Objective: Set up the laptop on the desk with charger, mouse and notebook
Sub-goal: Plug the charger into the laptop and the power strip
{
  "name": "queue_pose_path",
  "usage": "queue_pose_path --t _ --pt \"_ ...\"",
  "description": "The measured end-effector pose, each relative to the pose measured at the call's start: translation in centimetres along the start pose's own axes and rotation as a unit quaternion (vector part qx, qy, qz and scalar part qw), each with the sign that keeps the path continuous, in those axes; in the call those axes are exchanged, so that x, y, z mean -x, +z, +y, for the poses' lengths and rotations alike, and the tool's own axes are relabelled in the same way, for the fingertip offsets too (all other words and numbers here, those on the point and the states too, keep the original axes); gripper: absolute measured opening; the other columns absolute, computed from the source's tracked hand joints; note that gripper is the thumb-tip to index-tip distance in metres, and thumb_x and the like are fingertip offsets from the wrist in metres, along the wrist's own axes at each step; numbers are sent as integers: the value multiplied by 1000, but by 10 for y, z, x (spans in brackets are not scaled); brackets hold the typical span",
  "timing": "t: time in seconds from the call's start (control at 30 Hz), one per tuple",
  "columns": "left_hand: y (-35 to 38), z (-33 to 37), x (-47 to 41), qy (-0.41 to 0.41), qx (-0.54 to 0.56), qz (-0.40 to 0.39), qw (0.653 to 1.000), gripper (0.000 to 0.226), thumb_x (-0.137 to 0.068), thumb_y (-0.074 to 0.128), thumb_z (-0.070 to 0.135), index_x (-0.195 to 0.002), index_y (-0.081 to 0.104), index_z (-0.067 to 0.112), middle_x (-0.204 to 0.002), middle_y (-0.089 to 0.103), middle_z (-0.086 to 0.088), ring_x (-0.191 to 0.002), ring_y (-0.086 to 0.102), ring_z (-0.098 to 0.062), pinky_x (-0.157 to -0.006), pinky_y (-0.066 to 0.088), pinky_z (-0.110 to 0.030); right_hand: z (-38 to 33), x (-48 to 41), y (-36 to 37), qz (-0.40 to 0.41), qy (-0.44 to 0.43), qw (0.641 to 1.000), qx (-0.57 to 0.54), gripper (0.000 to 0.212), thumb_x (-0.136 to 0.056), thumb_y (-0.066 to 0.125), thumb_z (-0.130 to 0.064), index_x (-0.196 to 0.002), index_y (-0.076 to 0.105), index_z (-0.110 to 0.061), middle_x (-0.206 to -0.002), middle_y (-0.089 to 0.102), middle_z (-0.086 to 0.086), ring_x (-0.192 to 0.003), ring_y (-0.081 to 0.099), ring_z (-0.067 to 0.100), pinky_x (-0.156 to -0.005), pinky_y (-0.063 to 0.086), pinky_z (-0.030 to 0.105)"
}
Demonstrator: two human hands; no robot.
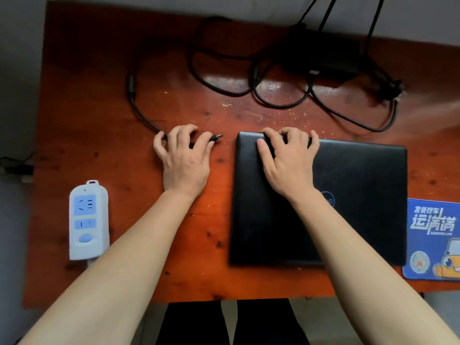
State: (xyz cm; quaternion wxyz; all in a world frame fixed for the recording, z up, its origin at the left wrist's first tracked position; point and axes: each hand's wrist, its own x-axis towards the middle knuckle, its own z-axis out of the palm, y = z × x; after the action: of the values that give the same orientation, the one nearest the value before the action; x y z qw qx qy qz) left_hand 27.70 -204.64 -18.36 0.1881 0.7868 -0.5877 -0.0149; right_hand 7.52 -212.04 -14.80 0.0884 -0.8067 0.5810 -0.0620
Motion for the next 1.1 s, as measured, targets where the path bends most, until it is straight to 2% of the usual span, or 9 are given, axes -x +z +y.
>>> queue_pose_path --t 0.2,0.3,0.43,0.6,0.87,1.1 --pt "2 -3 -2 11 10 22 1000 22 -101 53 33 -113 69 23 -112 62 -8 -113 51 -28 -109 26 -60 -2 4 7 8 -22 1000 2 37 -102 44 -47 -125 63 -27 -113 56 7 -112 51 26 -116 17 61" --pt "-1 -1 0 59 25 28 998 21 -100 55 31 -110 71 20 -100 63 -5 -103 55 -27 -107 27 -57 -2 4 5 11 -13 1000 1 37 -102 43 -48 -126 63 -28 -113 55 5 -113 50 25 -117 15 60" --pt "-1 -1 5 134 26 -5 991 22 -97 52 30 -103 68 15 -94 60 -5 -90 56 -29 -97 31 -52 -2 5 9 20 -15 1000 -1 38 -102 42 -49 -126 62 -29 -114 55 4 -114 49 23 -119 13 58" --pt "-2 0 5 160 24 3 987 21 -95 55 27 -103 69 13 -101 64 -6 -95 58 -31 -94 29 -49 0 5 12 32 -13 999 5 39 -102 40 -50 -128 61 -31 -115 55 5 -116 49 24 -120 13 56" --pt "-1 -2 5 191 15 21 981 21 -89 64 10 -108 71 14 -98 66 -6 -90 60 -33 -84 29 -45 -1 4 13 40 -12 999 14 41 -102 39 -51 -128 62 -30 -116 55 7 -118 49 24 -120 13 54" --pt "-4 -2 4 157 24 28 987 26 -95 62 16 -114 73 30 -99 64 -3 -99 60 -31 -93 29 -49 -2 3 15 46 -9 999 22 41 -101 39 -50 -127 62 -29 -116 55 8 -117 50 26 -119 15 54"
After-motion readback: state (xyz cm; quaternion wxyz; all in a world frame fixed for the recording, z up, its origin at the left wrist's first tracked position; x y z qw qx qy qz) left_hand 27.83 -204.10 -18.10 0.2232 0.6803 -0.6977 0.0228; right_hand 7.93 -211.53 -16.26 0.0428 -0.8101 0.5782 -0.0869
